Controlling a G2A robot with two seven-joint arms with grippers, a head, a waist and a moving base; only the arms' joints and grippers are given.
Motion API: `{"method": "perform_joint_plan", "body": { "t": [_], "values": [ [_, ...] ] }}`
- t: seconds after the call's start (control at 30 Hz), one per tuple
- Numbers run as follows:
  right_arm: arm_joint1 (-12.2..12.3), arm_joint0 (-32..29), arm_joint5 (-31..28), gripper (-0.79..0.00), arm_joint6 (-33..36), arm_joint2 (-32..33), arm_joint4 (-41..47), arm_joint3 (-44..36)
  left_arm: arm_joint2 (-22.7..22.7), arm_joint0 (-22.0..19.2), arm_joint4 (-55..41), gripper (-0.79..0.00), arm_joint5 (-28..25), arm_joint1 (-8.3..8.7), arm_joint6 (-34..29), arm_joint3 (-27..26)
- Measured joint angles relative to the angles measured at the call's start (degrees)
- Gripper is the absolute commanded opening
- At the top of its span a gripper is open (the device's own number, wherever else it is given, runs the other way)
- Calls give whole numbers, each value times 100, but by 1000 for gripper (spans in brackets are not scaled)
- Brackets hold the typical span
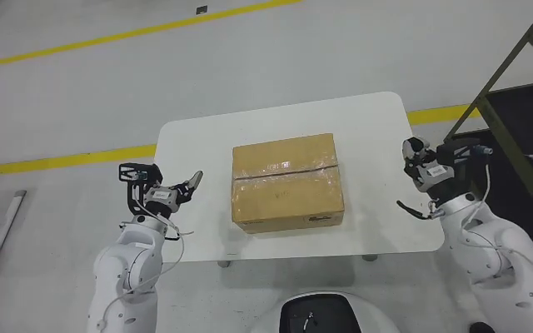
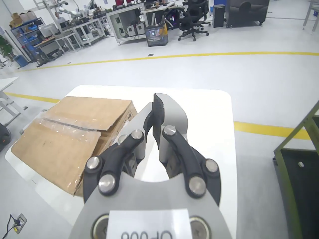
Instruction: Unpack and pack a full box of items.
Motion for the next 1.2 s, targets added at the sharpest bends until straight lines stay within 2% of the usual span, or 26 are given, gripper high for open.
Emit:
{"method": "perform_joint_plan", "body": {
  "t": [0.03,0.2,0.27,0.3,0.43,0.5,1.2],
  "values": [
    [0,3,0,-740,1,-2,0,2,0,-1,1,0,0,0,3,2],
    [0,9,-7,-390,1,-6,-6,4,1,-2,1,0,1,0,6,3],
    [0,9,-7,-301,0,-6,-6,4,1,-2,1,0,2,0,6,3],
    [0,9,-7,-228,0,-6,-6,4,1,-2,1,0,2,0,6,3],
    [0,9,-7,-95,0,-6,-6,4,1,-2,1,0,2,0,6,3],
    [0,9,-7,-73,0,-6,-6,4,1,-2,1,0,2,0,5,3],
    [0,9,-7,-73,0,-6,-6,4,1,-2,0,-1,2,0,5,3]
  ]
}}
